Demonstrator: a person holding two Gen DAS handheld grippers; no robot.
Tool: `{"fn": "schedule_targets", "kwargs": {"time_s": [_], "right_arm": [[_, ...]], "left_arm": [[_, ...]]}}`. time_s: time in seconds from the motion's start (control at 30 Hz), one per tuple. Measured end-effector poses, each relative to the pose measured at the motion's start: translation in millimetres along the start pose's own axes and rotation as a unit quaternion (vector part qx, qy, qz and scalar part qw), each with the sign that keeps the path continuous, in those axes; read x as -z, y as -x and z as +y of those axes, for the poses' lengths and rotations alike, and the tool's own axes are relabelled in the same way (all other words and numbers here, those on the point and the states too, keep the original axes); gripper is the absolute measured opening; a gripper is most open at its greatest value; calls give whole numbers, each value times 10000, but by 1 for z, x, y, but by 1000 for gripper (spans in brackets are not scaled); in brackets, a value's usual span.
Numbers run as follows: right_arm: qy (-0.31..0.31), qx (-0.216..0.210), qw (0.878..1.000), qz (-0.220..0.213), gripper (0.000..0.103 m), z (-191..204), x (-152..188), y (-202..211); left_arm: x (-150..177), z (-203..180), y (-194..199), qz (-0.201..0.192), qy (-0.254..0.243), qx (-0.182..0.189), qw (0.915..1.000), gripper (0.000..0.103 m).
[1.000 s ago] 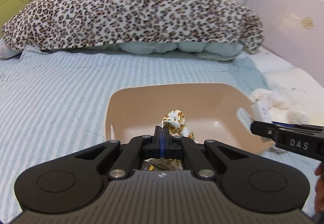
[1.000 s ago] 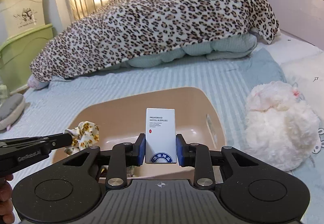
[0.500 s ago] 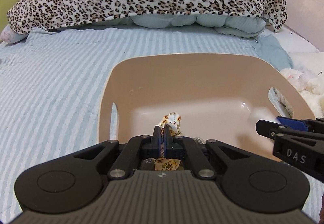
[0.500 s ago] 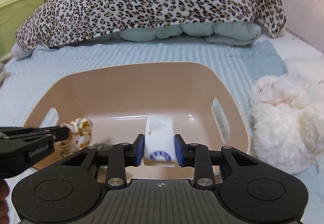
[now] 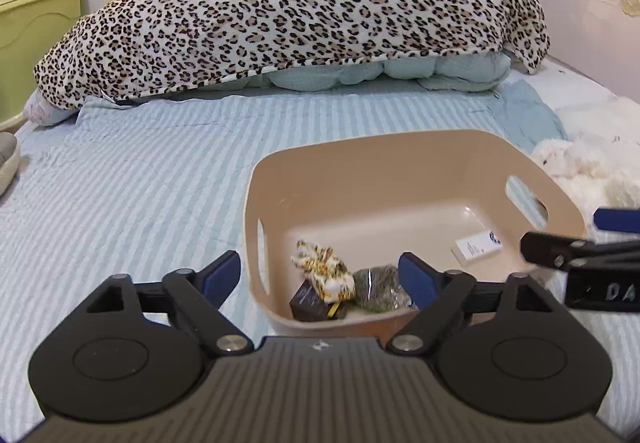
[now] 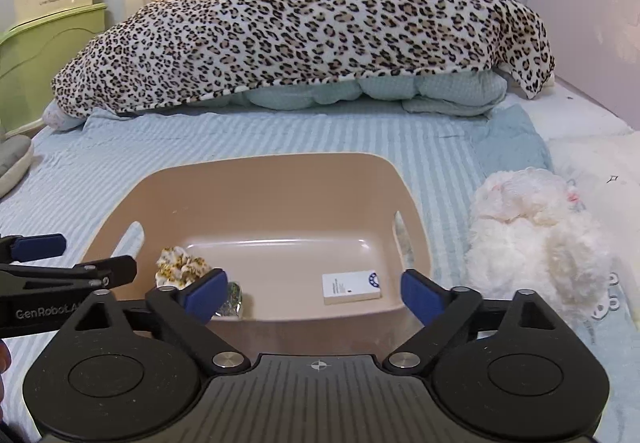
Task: Organize objects
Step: 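Grasp the orange cloth with the left tool while the right tool grasps the dark blue box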
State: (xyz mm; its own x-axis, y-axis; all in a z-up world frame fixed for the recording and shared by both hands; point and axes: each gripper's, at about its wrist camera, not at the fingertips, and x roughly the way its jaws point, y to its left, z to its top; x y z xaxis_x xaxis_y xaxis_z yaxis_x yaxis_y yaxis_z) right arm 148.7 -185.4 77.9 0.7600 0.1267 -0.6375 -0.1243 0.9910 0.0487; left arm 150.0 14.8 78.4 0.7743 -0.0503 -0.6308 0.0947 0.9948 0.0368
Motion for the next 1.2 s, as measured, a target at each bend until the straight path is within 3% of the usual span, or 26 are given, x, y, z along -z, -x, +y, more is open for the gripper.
{"fn": "schedule_targets", "kwargs": {"time_s": [0.1, 0.23, 0.37, 0.63, 1.0, 1.2], "right_arm": [[42, 13, 10000, -6, 103, -5, 4, 10], [150, 59, 9998, 117, 103, -11, 11, 16], [391, 115, 9981, 463, 103, -12, 21, 11], [727, 347, 9932, 837, 103, -13, 41, -6], [512, 558, 9881, 1340, 103, -41, 64, -40], [536, 585, 9852, 1519, 103, -43, 67, -58]], "left_arm": [[8, 4, 6, 157, 28, 51, 9999, 87], [17, 10, 12, 320, 110, 139, 9993, 87], [26, 13, 10, 433, 53, 101, 9990, 87], [41, 23, -14, 1037, 406, 382, 9930, 87], [57, 23, -45, 1337, 380, 337, 9897, 87], [63, 23, -64, 1570, 509, 492, 9851, 87]]}}
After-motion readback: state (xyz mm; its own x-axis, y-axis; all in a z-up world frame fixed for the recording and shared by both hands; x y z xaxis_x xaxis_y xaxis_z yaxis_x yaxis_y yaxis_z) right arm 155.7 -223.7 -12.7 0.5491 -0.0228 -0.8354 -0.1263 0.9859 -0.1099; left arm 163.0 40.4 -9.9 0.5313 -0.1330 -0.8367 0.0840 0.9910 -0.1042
